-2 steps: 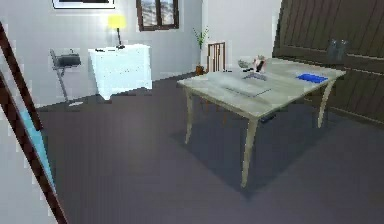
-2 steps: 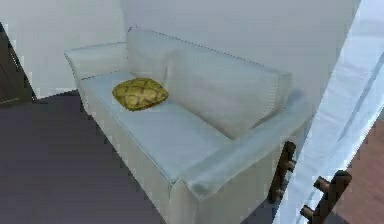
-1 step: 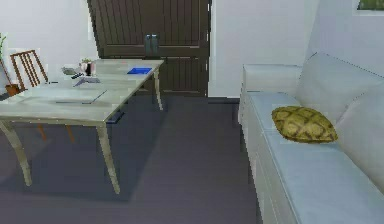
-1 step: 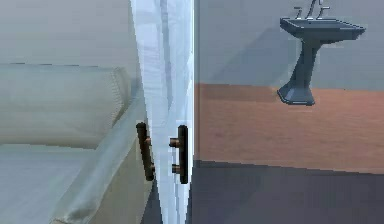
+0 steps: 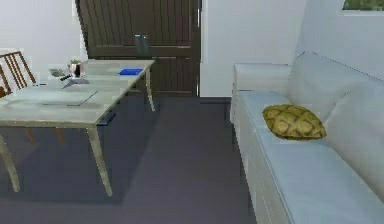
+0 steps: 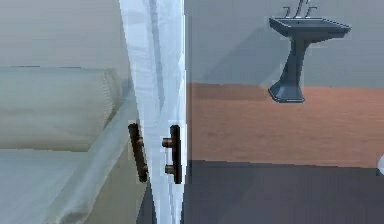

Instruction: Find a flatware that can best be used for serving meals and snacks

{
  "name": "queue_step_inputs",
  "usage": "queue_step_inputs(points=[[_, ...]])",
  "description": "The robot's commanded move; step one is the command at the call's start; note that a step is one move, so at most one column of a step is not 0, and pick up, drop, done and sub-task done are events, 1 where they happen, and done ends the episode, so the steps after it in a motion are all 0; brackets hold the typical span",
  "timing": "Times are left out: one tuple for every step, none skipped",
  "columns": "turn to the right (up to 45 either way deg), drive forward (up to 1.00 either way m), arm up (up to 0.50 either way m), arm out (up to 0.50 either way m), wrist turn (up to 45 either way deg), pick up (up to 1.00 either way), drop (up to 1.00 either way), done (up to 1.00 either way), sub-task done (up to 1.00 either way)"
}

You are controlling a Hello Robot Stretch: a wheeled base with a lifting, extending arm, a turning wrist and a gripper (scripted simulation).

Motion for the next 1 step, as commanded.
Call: queue_step_inputs(points=[[45.0,0.0,0.0,0.0,0.0,0.0,0.0,0.0,0.0]])
